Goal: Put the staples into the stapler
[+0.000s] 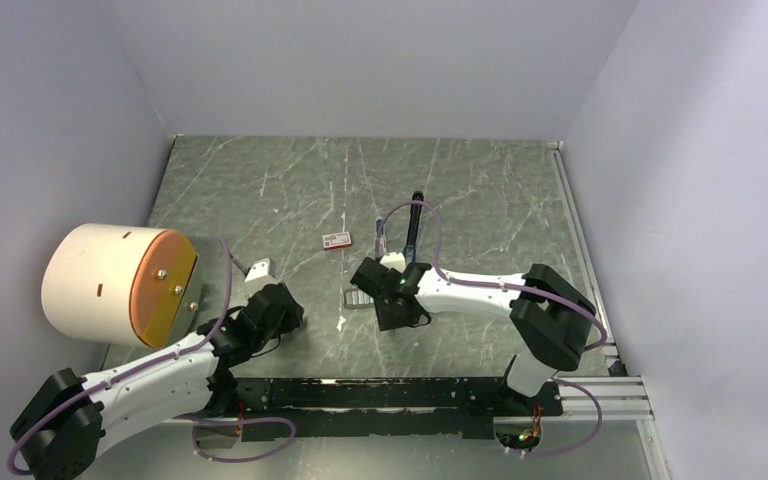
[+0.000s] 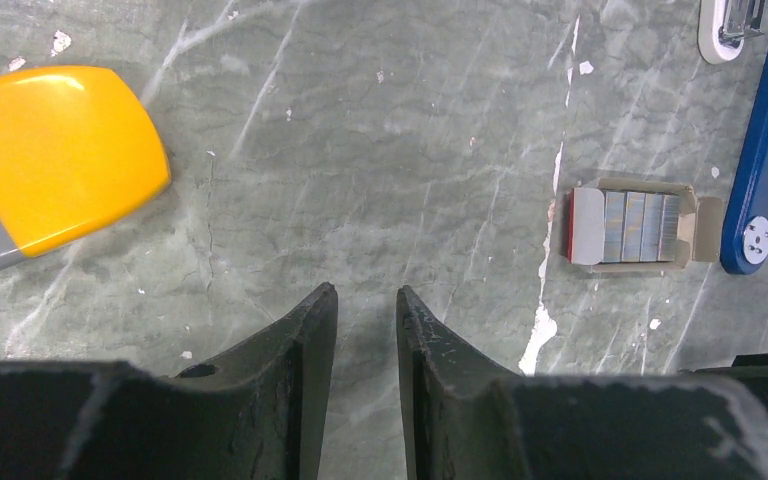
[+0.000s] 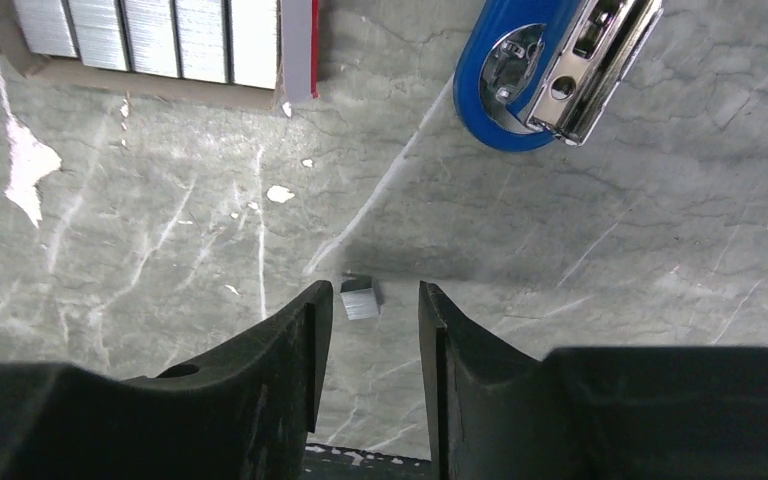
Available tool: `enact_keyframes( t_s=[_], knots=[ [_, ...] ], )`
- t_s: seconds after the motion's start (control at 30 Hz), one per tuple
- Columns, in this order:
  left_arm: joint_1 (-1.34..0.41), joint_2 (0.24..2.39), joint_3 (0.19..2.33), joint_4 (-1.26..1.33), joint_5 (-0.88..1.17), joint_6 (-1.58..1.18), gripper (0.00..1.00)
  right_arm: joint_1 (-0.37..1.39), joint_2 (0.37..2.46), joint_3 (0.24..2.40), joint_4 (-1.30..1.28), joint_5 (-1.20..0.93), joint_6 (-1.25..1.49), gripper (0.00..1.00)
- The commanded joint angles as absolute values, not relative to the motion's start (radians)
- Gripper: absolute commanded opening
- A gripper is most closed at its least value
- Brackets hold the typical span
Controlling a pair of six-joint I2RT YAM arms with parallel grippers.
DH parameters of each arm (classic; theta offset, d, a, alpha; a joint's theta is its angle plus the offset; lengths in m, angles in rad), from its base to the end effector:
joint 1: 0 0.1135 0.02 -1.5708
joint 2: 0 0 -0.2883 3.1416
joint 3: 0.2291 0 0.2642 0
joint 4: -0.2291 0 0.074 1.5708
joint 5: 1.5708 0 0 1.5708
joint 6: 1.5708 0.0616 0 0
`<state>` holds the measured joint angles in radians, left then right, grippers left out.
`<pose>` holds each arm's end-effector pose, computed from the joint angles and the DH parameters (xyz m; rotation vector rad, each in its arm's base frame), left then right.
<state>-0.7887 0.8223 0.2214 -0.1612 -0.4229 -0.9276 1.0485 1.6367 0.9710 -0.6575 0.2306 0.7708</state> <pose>0.1336 -0.0986 0.1389 -0.3666 2.2566 -0.4176 0.1675 0.2627 0.1596 -0.3485 2.7865 0.0761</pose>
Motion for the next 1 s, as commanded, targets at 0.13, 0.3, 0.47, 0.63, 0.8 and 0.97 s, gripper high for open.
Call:
enact_keyframes(
  t_s=[0.13,0.3,0.47,0.63,0.8,0.97],
  knots=[
    [-0.783,0.829,0.235,-0.118,-0.430,-0.913,0.34,1.057,1.672,1.008,-0.655,0.223,0.751,0.41],
    [-0.784,0.832,0.235,-0.119,-0.432,-0.914,0.34,1.062,1.687,1.011,-0.645,0.214,0.723,0.38],
    [-0.783,0.834,0.229,-0.111,-0.429,-0.917,0.33,1.067,1.699,1.015,-0.647,0.217,0.720,0.33],
    [-0.783,0.838,0.230,-0.111,-0.428,-0.918,0.32,1.070,1.703,1.015,-0.645,0.206,0.718,0.31],
    [-0.783,0.840,0.227,-0.104,-0.420,-0.924,0.32,1.073,1.706,1.007,-0.634,0.199,0.722,0.31],
    [-0.783,0.839,0.228,-0.107,-0.421,-0.922,0.31,1.072,1.719,1.009,-0.624,0.206,0.713,0.31]
  ],
)
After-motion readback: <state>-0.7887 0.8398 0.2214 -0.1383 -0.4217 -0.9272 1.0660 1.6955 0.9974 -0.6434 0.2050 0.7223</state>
